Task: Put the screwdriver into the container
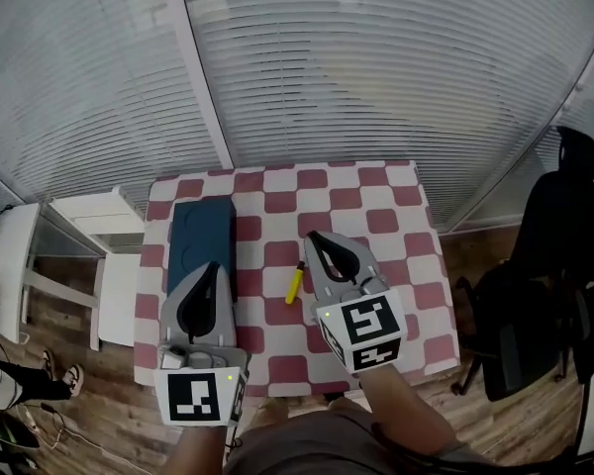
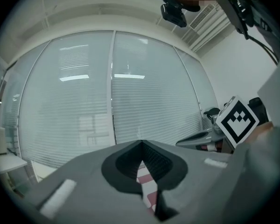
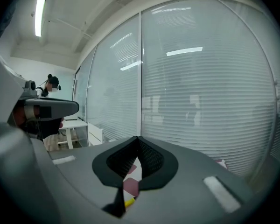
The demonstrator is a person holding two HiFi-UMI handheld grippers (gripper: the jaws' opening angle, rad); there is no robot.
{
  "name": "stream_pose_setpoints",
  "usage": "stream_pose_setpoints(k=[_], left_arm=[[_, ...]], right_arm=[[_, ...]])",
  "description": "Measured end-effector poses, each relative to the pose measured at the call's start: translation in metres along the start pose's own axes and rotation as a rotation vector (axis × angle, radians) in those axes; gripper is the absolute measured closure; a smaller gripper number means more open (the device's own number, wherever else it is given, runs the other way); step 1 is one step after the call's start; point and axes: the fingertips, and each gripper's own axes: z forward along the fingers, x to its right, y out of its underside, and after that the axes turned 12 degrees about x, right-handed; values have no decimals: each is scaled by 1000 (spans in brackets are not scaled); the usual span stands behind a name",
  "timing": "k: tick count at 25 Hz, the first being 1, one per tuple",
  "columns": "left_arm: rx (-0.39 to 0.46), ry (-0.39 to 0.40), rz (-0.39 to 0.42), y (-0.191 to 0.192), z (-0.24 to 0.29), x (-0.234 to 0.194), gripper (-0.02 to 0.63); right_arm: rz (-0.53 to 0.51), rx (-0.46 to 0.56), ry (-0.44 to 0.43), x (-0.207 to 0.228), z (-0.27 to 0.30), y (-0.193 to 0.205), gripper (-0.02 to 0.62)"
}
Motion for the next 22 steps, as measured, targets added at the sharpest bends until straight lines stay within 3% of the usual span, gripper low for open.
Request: stream_pose_setpoints(k=[13, 18, 22], left_arm=[[-84, 122, -34, 49, 21, -28, 606], [-115, 143, -51, 83, 31, -37, 606], [-131, 154, -71, 97, 34, -42, 606]], right_arm=[[160, -324, 97, -18, 10, 136, 538], [230, -446, 138, -26, 8, 197, 460], [264, -515, 168, -35, 2, 223, 420]])
